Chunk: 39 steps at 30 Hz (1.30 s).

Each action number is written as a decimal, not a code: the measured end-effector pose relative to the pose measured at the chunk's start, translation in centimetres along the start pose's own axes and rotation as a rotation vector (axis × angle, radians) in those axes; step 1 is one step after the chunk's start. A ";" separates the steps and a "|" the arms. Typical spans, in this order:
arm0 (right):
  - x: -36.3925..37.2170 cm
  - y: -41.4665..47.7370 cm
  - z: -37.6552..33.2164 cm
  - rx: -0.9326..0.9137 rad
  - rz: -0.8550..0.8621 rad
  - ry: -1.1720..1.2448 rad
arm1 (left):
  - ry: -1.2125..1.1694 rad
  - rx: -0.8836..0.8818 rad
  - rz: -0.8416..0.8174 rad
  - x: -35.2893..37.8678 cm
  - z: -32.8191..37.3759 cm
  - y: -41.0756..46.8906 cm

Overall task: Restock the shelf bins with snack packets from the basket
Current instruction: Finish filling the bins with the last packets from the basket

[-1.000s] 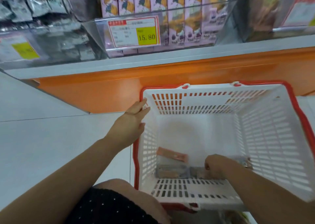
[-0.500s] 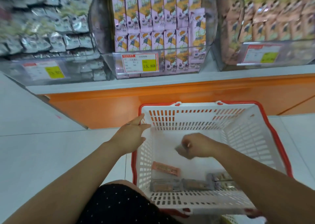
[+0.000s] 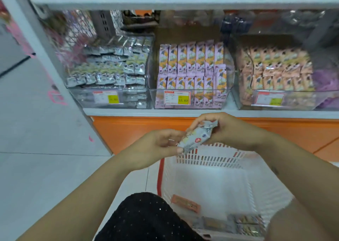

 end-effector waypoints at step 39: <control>0.4 7.9 0.1 -0.045 0.553 -0.578 | 0.886 -0.102 0.927 -18.9 3.5 6.2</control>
Point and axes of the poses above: each hand's wrist, its own y-axis towards the middle knuckle, its own x-axis out of the palm, z = x × y, the point moved 4 cm from there along y, towards the middle knuckle, and after that the axes turned 8 degrees about x, right-handed, at the moved point
